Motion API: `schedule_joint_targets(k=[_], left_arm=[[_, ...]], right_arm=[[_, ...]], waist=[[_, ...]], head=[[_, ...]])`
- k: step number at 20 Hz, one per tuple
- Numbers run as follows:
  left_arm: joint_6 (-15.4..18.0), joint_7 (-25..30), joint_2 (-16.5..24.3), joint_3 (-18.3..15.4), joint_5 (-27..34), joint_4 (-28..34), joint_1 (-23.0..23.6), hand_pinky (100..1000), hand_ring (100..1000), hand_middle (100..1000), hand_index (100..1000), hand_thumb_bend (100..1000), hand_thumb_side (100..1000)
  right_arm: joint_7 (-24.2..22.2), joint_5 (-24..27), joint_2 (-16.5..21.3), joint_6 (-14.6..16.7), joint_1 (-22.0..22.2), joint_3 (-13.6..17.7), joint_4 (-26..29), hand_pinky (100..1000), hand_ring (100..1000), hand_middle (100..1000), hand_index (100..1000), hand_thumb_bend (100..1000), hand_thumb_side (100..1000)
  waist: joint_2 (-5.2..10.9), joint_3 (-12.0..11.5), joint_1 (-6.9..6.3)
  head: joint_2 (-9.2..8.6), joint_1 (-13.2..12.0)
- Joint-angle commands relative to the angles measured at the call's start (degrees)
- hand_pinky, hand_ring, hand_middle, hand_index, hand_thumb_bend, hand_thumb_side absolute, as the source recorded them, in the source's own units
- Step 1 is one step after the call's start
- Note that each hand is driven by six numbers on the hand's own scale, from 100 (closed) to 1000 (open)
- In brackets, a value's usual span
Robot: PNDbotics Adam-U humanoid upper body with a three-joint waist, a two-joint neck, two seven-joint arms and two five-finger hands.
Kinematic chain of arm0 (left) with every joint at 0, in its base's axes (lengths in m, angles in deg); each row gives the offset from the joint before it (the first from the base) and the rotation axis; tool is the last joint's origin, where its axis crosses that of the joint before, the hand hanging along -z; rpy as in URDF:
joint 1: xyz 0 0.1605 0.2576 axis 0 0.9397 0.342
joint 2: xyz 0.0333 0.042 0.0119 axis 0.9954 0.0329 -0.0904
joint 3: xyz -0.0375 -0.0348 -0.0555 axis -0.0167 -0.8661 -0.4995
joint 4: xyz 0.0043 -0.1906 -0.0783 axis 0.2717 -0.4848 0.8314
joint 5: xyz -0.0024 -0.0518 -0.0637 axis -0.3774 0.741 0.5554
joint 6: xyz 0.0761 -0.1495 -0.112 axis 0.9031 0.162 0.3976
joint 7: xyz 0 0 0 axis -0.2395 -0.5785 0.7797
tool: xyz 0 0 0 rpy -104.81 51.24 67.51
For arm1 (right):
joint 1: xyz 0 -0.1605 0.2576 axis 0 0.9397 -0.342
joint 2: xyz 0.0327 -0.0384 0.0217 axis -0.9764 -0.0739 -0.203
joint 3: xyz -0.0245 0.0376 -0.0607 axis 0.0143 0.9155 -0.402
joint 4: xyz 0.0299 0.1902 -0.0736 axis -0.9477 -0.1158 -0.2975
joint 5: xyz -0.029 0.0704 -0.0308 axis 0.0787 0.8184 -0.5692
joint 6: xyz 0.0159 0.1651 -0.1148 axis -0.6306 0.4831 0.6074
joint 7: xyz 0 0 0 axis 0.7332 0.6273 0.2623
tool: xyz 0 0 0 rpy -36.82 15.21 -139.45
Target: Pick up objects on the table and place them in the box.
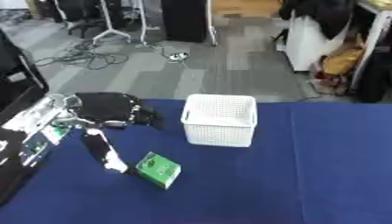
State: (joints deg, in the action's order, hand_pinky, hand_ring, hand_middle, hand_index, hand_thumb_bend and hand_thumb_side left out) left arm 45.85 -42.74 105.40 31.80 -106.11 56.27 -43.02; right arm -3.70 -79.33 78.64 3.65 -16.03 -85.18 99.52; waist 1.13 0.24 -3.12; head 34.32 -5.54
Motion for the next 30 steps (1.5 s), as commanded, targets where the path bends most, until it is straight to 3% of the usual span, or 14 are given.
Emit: schedule_joint_targets(k=[1,7,8,9,11,19,25,30], left_arm=[[6.1,7.8,1.9,0.5,-2.6,-1.3,-1.9,851,830,849,919,436,858],[6.4,8.1,-0.7,-0.1,-7.2,-3.5,-2.8,861,833,842,916,428,861],[6.6,8.0,-1.1,-0.1,-8.0,-4.1,-3.1,861,833,842,916,437,908],[6.9,7.8,-1.5,0.0,-8.6,-4.7,-3.3,857,834,842,915,422,864],[7.3,7.5,-2.4,0.0,-10.0,-5.9,-3.8,857,833,840,913,410,869],[6.4,3.0,-8.5,-2.2,-15.8,-11.1,-4.4,832,815,832,904,342,904],[6.1,-1.0,-10.4,-2.9,-21.7,-15.4,-4.4,846,818,828,902,368,898],[7.9,-3.4,-10.5,-1.9,-26.8,-17.4,-5.0,863,829,830,903,422,866]], right_arm=[[-0.9,-0.3,0.6,0.0,-0.8,-0.1,0.4,132,227,234,403,135,995],[-1.5,-0.5,0.1,-0.3,-0.7,-0.1,0.5,131,227,234,404,136,997],[-1.7,-0.5,0.0,-0.3,-0.8,-0.2,0.5,131,227,234,404,133,1000],[-1.8,-0.5,0.0,-0.4,-0.8,-0.2,0.6,131,227,234,404,135,996],[-2.1,-0.6,-0.2,-0.4,-1.0,-0.2,0.7,134,228,235,403,135,996],[-3.0,-1.0,-0.6,-0.6,-1.2,-0.1,0.9,129,227,235,405,134,999],[-2.9,-1.2,-0.9,-0.8,-1.2,0.3,1.3,132,228,236,404,133,996],[-2.8,-1.2,-1.0,-1.0,-1.2,0.3,1.5,133,228,236,404,133,995]], waist=[[0.48,0.0,-0.05],[0.64,0.3,-0.08],[0.61,0.3,-0.10],[0.58,0.3,-0.11],[0.53,0.6,-0.08],[0.25,0.8,0.43],[0.15,1.2,0.56],[0.17,1.4,0.48]], head=[[-0.86,-0.3],[-0.75,-0.5],[-0.73,-0.7],[-0.68,-0.8],[-0.65,-0.7],[-1.53,0.1],[-0.67,-1.0],[-0.06,-1.6]])
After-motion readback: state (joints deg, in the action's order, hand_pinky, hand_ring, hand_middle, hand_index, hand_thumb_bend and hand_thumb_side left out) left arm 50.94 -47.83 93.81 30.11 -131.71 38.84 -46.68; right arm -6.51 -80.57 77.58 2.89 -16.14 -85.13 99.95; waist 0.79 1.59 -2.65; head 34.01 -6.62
